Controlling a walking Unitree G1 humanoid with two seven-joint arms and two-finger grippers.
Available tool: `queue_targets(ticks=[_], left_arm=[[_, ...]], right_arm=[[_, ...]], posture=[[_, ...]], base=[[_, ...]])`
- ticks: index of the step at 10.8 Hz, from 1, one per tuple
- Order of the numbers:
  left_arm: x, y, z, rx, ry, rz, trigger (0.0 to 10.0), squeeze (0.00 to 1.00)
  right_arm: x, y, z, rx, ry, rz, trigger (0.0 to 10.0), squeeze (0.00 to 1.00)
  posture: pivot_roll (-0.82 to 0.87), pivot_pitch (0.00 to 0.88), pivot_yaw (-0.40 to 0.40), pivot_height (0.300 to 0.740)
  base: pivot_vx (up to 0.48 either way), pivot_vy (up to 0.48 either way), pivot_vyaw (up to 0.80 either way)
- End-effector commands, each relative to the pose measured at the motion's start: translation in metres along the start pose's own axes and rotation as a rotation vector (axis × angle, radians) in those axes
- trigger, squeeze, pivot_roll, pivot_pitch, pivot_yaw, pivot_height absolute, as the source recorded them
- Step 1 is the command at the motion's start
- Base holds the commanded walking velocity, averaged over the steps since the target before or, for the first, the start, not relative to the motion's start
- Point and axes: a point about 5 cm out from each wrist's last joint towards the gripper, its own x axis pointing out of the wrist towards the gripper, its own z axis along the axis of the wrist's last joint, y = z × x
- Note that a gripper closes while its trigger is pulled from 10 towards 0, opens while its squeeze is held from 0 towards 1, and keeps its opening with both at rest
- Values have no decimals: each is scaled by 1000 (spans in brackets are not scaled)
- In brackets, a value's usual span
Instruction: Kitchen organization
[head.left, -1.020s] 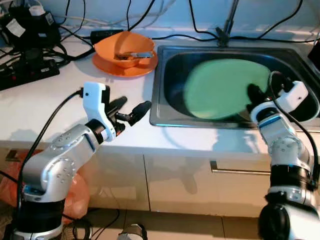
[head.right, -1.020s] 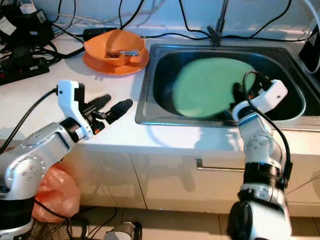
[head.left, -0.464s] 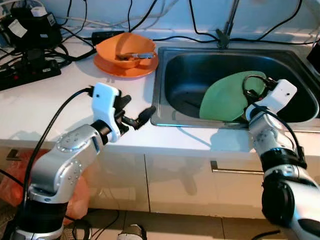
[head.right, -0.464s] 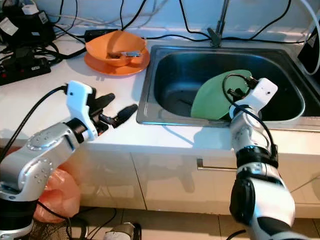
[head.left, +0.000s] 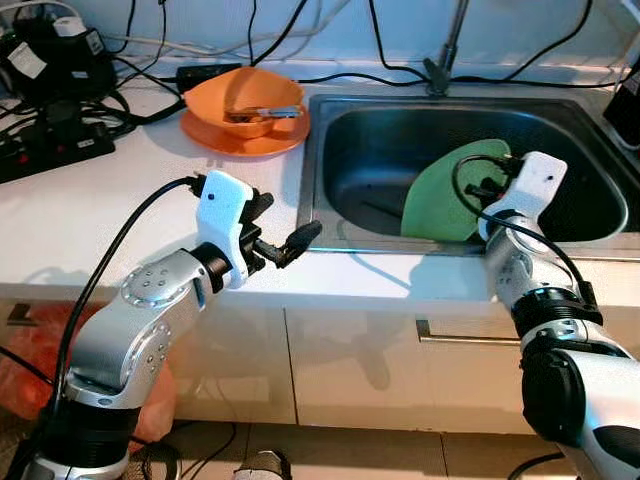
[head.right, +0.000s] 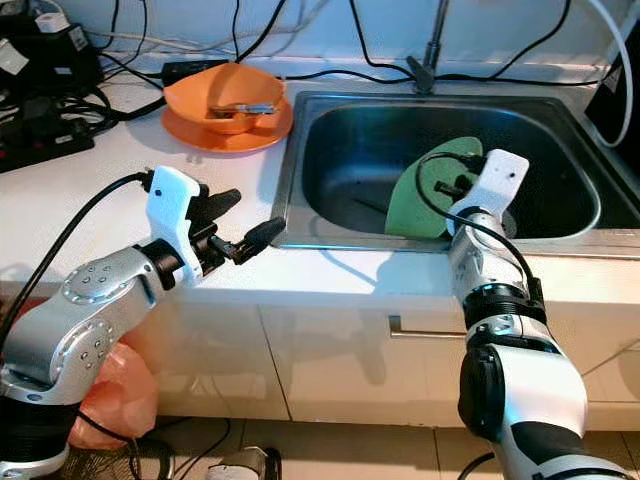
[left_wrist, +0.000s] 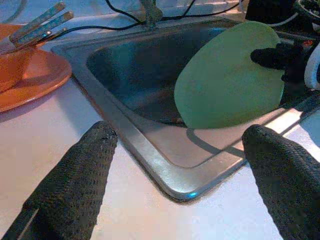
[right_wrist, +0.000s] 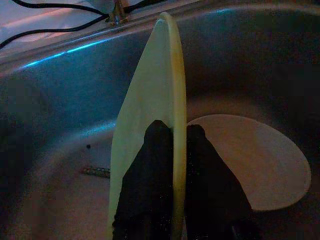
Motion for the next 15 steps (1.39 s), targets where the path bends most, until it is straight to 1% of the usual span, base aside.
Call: queue_targets(ticks=[1, 3, 5, 8, 9, 10, 11, 12, 13, 14, 15], left_arm=[[-1, -2, 2, 30, -6, -14, 10000, 0], [-1, -4, 0, 33, 4, -43, 10000, 0], [0, -7, -1, 46, 15, -78, 10000, 0], [0, -3, 1, 53, 2, -62, 10000, 0], [3, 7, 11, 51, -59, 26, 10000, 0], [4, 16, 19, 38, -115, 102, 10000, 0], [4, 25, 26, 32, -169, 179, 10000, 0], [4, 30, 28, 27, -194, 224, 10000, 0], [7, 30, 27, 4, -198, 232, 10000, 0], [8, 30, 26, 1, -198, 232, 10000, 0], [9, 28, 25, -4, -203, 232, 10000, 0]], right_arm=[[-7, -8, -38, -1, 140, -26, 10000, 1000], [-8, -6, -41, -9, 142, -24, 10000, 1000], [-8, -4, -42, 2, 144, -14, 10000, 1000], [-7, -3, -39, -22, 120, -10, 10000, 1000], [-6, -3, -26, -99, 28, -10, 10000, 1000], [-5, -1, -9, -150, -73, -2, 10000, 1000], [-6, 1, 10, -225, -197, -3, 10000, 1000], [-9, 2, 24, -294, -294, -11, 10000, 1000], [-13, -2, 37, -356, -378, -52, 10000, 1000], [-14, -4, 40, -369, -394, -71, 10000, 1000], [-16, -10, 46, -350, -417, -97, 10000, 1000]], posture=[[199, 107, 56, 740], [198, 106, 59, 740], [196, 103, 63, 740], [193, 100, 63, 740], [187, 94, 50, 740], [180, 89, 47, 740], [172, 85, 44, 740], [162, 80, 40, 740], [154, 76, 36, 740], [154, 76, 36, 740], [151, 71, 32, 740]], base=[[0, 0, 0], [0, 0, 0], [0, 0, 0], [0, 0, 0], [0, 0, 0], [0, 0, 0], [0, 0, 0], [0, 0, 0], [0, 0, 0], [0, 0, 0], [0, 0, 0]])
